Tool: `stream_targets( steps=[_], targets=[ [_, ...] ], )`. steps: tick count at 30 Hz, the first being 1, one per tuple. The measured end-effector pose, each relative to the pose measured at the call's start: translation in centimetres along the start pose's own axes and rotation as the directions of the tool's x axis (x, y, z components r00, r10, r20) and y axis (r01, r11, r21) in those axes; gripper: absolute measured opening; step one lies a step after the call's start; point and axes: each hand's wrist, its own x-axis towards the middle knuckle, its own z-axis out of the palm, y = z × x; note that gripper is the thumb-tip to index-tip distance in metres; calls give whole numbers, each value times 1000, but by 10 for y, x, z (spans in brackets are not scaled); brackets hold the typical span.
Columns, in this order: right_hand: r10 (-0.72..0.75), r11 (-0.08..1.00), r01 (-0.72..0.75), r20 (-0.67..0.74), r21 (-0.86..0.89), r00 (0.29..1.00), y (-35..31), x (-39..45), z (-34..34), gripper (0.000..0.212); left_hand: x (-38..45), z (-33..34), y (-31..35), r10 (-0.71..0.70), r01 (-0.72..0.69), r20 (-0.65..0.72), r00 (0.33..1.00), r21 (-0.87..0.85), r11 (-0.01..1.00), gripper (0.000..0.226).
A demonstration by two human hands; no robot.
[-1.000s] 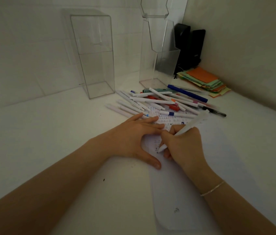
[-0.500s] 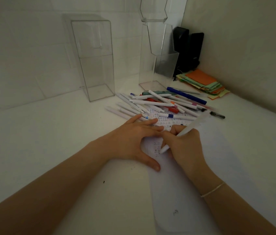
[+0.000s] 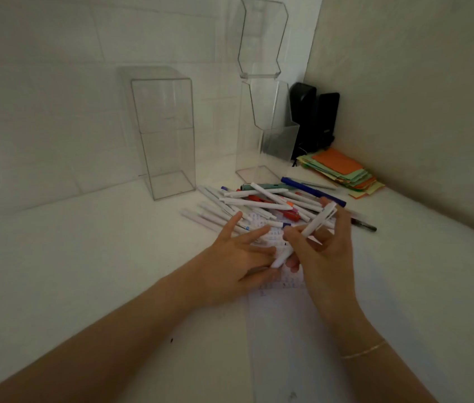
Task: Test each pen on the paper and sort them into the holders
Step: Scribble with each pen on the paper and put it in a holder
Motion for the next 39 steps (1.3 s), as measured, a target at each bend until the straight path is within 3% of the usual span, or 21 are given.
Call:
stream_targets(
  steps=[3, 6, 9, 13, 19, 23, 26, 29, 31, 35, 39],
  targets=[
    [-118, 990, 115, -30, -77, 993, 0, -3, -1, 77, 1, 1, 1, -22, 23, 8, 1000, -23, 999, 55],
    [-171, 974, 163, -38, -156, 985, -1, -4, 1, 65, 1, 2, 0, -41, 41, 3, 999, -49, 998, 62],
    [-135, 976, 121, -68, -180, 989, 1, -3, 1, 56, 0, 2, -1, -43, 44, 7, 999, -35, 998, 61],
    [-147, 971, 139, -29, -192, 989, -5, 1, 4, 59, 1, 5, 1, -51, 49, -40, 998, -51, 998, 67],
    [-257, 931, 283, 137, -231, 957, -37, 30, 11, 52, 4, -3, 4, -123, 108, -247, 961, -75, 991, 56],
    [-331, 877, 373, 180, -303, 926, -74, 52, 26, 31, 9, -12, -4, -317, 219, -424, 849, -264, 939, 61],
    [-487, 834, 479, 43, -274, 873, -106, 91, 35, 20, 10, -16, -6, -442, 280, -412, 797, -396, 875, 67],
    [-557, 823, 527, -117, -213, 822, -129, 144, 48, 15, 9, -8, -8, -464, 356, -293, 836, -355, 865, 79],
    [-527, 826, 485, -87, -289, 845, -127, 174, 60, 17, 9, -1, -14, -443, 374, -263, 857, -274, 886, 78],
    [-359, 688, 390, 180, -612, 916, -95, 206, 80, 6, 8, 14, -23, -421, 419, -325, 847, -81, 905, 31],
    [-200, 590, 376, 322, -715, 926, -69, 216, 93, 19, 9, 14, -25, -438, 435, -272, 857, -72, 897, 39]
  ],
)
